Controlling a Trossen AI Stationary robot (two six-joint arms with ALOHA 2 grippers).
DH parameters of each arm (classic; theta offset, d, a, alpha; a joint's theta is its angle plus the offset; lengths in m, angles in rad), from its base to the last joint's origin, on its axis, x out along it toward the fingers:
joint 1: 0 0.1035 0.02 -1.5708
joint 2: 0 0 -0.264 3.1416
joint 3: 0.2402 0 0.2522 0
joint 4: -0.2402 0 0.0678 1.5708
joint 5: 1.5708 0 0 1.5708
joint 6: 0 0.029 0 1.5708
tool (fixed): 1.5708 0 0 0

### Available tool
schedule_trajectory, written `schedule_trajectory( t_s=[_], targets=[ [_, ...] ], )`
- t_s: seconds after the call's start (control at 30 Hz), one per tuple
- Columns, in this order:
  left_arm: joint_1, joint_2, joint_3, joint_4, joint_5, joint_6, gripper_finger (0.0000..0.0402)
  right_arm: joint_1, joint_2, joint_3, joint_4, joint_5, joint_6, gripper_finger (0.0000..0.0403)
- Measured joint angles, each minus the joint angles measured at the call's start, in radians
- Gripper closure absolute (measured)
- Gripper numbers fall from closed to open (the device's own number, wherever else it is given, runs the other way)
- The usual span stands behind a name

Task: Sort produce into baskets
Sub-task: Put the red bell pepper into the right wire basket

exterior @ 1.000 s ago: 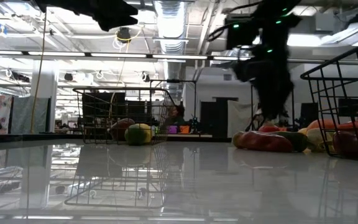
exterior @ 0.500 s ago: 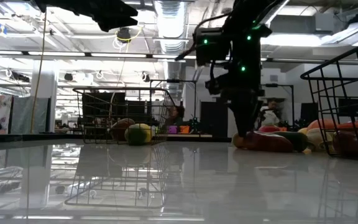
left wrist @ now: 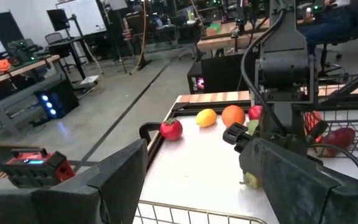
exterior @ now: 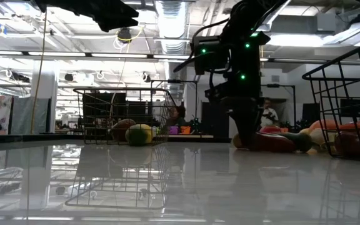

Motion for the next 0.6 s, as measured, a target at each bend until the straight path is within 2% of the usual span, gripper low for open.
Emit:
schedule_trajectory(
  t_s=[0.37,0.6],
  targets=[
    [0.0,0.0,0.0,0.0,-0.013,0.013,0.0123,-0.004,-0.001,0.02,-0.024,-0.002,-0.035,0.0224],
    [0.0,-0.001,0.0,-0.007,-0.016,0.016,0.0123,-0.004,-0.002,0.152,-0.186,0.002,-0.064,0.0218]
  ],
)
